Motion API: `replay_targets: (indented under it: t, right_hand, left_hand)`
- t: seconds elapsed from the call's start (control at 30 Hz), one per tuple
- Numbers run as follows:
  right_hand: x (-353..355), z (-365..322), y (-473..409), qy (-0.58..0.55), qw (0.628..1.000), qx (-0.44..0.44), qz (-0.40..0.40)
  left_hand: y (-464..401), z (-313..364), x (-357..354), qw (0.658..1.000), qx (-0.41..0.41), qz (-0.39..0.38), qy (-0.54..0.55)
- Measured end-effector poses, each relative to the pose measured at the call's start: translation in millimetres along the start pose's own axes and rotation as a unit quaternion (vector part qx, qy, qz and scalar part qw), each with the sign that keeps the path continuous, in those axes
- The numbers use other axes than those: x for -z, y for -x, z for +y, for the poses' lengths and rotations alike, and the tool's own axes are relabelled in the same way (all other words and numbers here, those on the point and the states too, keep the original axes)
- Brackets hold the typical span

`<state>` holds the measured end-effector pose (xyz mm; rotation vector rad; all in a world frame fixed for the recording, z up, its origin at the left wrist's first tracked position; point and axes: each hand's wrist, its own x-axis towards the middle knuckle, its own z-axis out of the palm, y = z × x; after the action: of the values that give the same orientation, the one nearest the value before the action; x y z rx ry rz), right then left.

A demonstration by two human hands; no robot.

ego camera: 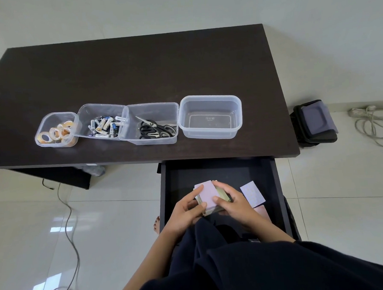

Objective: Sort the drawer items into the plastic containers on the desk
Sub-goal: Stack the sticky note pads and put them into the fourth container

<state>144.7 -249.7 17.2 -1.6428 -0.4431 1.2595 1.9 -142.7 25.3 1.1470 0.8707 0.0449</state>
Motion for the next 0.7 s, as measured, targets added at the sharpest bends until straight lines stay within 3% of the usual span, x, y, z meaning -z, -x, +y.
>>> replay_targets:
  t: [0.23,0.37,0.5,0.7]
  right_hand:
    - [-2,17,-5,0.030,0.999,0.015,0.023]
    - [11,21,-7,-0.018,0.982,0.001,0.186]
    - [43,44,-16,0.114,0.934,-0.021,0.337]
    - [60,86,-29,0.245,0.929,-0.055,0.272]
  left_hand:
    - [-7,-5,-12,0.990,-0.035,0.118,-0.069]
    - [-5,-5,-8,0.986,-0.013,0.151,-0.075]
    - [0,-6,-2,0.984,0.000,0.160,-0.080]
    - [7,-6,1,0.981,-0.003,0.163,-0.106]
